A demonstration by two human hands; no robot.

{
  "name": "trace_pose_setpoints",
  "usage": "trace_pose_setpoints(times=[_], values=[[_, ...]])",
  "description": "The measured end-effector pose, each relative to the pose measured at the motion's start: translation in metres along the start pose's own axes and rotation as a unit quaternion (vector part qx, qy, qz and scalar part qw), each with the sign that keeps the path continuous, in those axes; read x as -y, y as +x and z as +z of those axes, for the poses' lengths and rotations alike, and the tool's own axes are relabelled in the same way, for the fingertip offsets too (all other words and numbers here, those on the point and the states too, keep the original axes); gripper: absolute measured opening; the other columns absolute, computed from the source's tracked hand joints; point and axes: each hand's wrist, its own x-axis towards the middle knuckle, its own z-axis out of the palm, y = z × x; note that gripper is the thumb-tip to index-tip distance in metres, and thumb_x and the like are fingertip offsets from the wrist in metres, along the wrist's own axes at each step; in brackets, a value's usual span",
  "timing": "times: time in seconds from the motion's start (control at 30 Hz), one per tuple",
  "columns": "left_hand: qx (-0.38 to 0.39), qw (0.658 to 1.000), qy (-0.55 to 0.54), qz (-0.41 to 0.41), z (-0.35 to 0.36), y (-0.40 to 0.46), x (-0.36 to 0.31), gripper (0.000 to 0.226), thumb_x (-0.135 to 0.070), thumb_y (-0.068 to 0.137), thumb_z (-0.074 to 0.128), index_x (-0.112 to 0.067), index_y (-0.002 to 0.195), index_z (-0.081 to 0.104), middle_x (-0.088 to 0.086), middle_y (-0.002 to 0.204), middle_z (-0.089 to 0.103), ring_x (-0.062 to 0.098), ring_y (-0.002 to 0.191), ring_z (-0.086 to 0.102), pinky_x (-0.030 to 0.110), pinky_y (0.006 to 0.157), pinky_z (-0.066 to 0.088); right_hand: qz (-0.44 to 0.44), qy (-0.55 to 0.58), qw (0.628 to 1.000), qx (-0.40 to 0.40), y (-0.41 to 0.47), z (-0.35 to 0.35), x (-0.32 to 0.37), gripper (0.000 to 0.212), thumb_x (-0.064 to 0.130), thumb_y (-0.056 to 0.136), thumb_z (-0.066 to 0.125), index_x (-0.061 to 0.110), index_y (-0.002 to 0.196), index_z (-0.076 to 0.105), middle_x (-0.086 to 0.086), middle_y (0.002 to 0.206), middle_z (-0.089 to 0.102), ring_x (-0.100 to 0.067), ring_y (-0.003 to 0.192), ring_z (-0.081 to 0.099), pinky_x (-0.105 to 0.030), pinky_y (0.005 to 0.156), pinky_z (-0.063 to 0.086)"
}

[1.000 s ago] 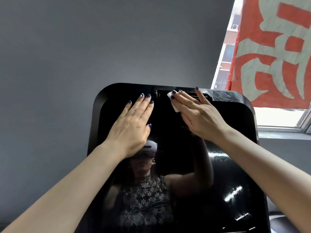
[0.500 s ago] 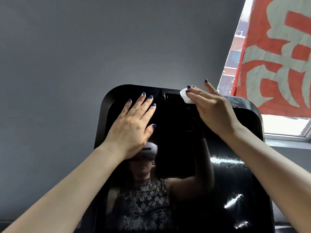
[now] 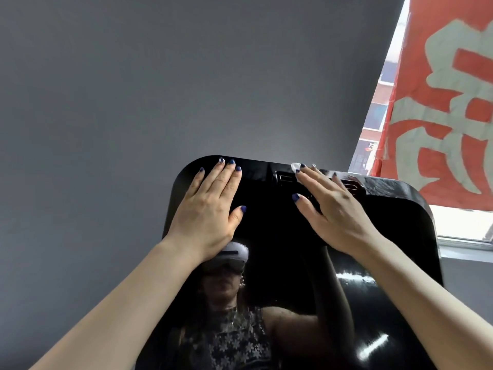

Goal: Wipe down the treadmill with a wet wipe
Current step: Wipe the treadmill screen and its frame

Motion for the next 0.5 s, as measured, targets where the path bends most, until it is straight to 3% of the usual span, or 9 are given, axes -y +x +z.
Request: trace_pose_setpoints(times=[0.07,0.13,0.23,0.3,0.37,0.43,0.5], values=[[0.000,1.000,0.007,0.004,0.002,-0.001,0.001,0.074,-0.051,0.097,0.019,-0.011,0.159,0.022,0.005,0.167,0.020,0.017,0.156,0.010,0.037,0.126,-0.001,0.019,0.011,0.999,0.047,0.000,-0.004,-0.001,0.073,0.064,0.095,0.022,0.027,0.156,0.035,0.015,0.163,0.026,0.001,0.152,0.012,-0.030,0.125,-0.004],[-0.003,1.000,0.015,0.004,0.004,-0.001,0.001,0.074,-0.051,0.097,0.021,-0.011,0.159,0.023,0.006,0.167,0.021,0.018,0.156,0.011,0.037,0.125,-0.002,0.028,0.015,0.997,0.068,0.012,-0.005,0.002,0.079,0.068,0.091,0.012,0.029,0.157,0.034,0.015,0.163,0.026,0.003,0.151,0.010,-0.033,0.124,-0.008],[0.000,1.000,0.022,-0.001,0.005,0.000,0.000,0.076,-0.052,0.095,0.019,-0.012,0.160,0.018,0.005,0.168,0.016,0.017,0.156,0.007,0.037,0.124,-0.005,0.039,0.007,0.994,0.106,0.043,-0.006,0.017,0.065,0.057,0.102,0.014,0.026,0.149,0.047,0.010,0.159,0.038,-0.003,0.151,0.021,-0.042,0.124,-0.008],[0.003,1.000,0.025,-0.005,0.005,0.000,0.000,0.077,-0.053,0.094,0.016,-0.013,0.160,0.013,0.003,0.169,0.011,0.015,0.156,0.002,0.036,0.124,-0.009,0.060,-0.006,0.988,0.139,0.062,-0.004,0.026,0.054,0.044,0.110,0.016,0.022,0.134,0.059,0.004,0.154,0.048,-0.010,0.149,0.030,-0.044,0.125,-0.006],[0.001,1.000,0.030,-0.002,0.005,-0.001,0.001,0.077,-0.052,0.094,0.016,-0.014,0.160,0.013,0.003,0.169,0.011,0.014,0.156,0.002,0.035,0.124,-0.009,0.081,-0.012,0.986,0.143,0.071,0.001,0.033,0.054,0.043,0.110,0.016,0.018,0.120,0.063,0.000,0.147,0.055,-0.016,0.144,0.039,-0.043,0.125,-0.003],[-0.004,1.000,0.026,0.007,0.004,-0.001,0.003,0.075,-0.050,0.095,0.021,-0.012,0.160,0.018,0.004,0.168,0.016,0.014,0.155,0.006,0.034,0.124,-0.006,0.073,-0.011,0.989,0.127,0.066,0.004,0.040,0.056,0.047,0.109,0.017,0.015,0.128,0.060,-0.001,0.146,0.054,-0.016,0.144,0.037,-0.041,0.124,-0.002],[-0.011,1.000,0.007,0.021,0.003,-0.002,0.007,0.073,-0.047,0.095,0.025,-0.011,0.159,0.021,0.004,0.167,0.019,0.014,0.155,0.008,0.034,0.124,-0.003,0.044,-0.002,0.992,0.114,0.046,0.007,0.045,0.068,0.057,0.102,0.015,0.017,0.150,0.044,0.002,0.160,0.039,-0.011,0.152,0.022,-0.035,0.123,-0.004]])
